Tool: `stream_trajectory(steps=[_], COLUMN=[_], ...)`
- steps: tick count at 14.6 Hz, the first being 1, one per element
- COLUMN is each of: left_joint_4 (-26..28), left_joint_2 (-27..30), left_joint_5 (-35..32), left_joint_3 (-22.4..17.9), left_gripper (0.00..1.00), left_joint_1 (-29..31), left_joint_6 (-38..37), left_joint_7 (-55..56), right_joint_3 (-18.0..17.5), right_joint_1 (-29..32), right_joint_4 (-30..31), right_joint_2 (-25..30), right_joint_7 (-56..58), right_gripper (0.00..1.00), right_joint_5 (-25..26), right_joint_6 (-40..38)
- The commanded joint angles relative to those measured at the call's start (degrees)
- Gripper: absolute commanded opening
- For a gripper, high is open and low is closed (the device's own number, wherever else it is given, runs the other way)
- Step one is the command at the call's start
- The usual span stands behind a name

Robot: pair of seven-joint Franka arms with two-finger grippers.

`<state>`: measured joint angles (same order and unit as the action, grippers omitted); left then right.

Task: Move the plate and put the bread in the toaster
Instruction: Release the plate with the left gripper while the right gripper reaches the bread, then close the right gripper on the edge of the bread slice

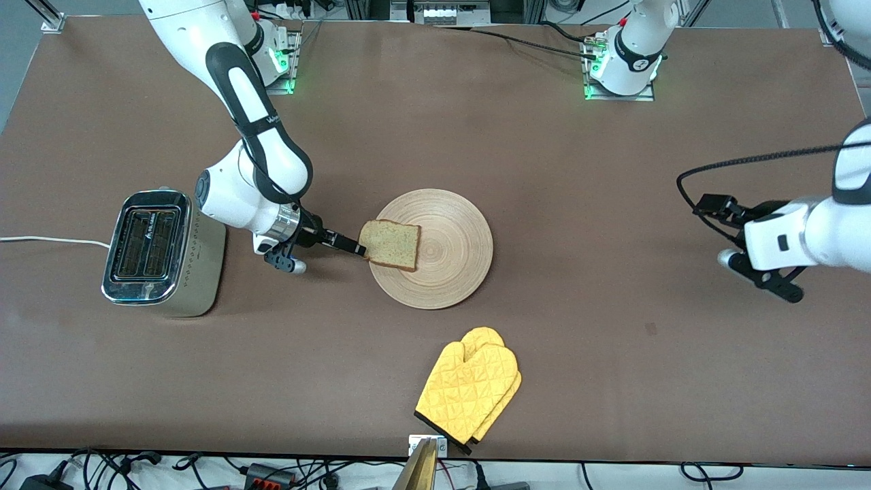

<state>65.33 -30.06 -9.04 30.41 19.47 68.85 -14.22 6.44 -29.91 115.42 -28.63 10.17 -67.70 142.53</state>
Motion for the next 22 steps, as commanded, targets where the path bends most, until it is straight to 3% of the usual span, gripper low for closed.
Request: stream_trajectory(steps=[1, 3, 5, 6, 10, 13, 14, 22], left_joint_4=[1.5, 5.1, 10.2, 13.7, 26.9, 32.1, 32.0, 30.2], left_joint_2=[5.2, 9.4, 15.1, 18.6, 28.8, 32.6, 32.7, 31.8], left_joint_5=[-1.2, -0.8, 2.1, 7.2, 8.6, 8.9, 8.7, 8.4], left_joint_3=[-1.0, -4.6, -16.2, -20.7, -29.5, -31.0, -31.0, -30.4], left_gripper=[1.00, 1.00, 1.00, 1.00, 1.00, 1.00, 1.00, 1.00], left_joint_1=[-0.7, -2.1, -9.8, -11.9, -19.0, -19.7, -19.7, -19.6], left_joint_6=[-1.6, -1.4, 2.7, 5.3, 17.1, 26.5, 27.6, 25.7], left_joint_7=[5.7, 6.6, 7.5, 9.8, 16.4, 16.2, 16.1, 15.1], right_joint_3=[0.4, 0.4, 0.5, 0.4, 0.5, 0.5, 0.5, 0.5], right_joint_1=[-2.5, -3.4, -3.4, -3.3, -2.9, -3.0, -3.0, -2.6], right_joint_4=[0.9, 0.8, 0.8, 0.9, 1.2, 1.1, 1.1, 0.9], right_joint_2=[0.6, 0.4, 0.5, 0.5, -0.4, -0.7, -0.8, -0.7], right_joint_7=[3.5, 4.9, 6.3, 7.4, 10.0, 10.8, 10.8, 10.8], right_gripper=[1.00, 1.00, 1.00, 1.00, 1.00, 0.99, 0.94, 0.72], right_joint_5=[-2.5, -2.5, -2.5, -2.5, -2.5, -2.5, -2.5, -2.4], right_joint_6=[0.9, 0.9, 0.8, 0.8, 0.8, 1.0, 0.9, 0.9])
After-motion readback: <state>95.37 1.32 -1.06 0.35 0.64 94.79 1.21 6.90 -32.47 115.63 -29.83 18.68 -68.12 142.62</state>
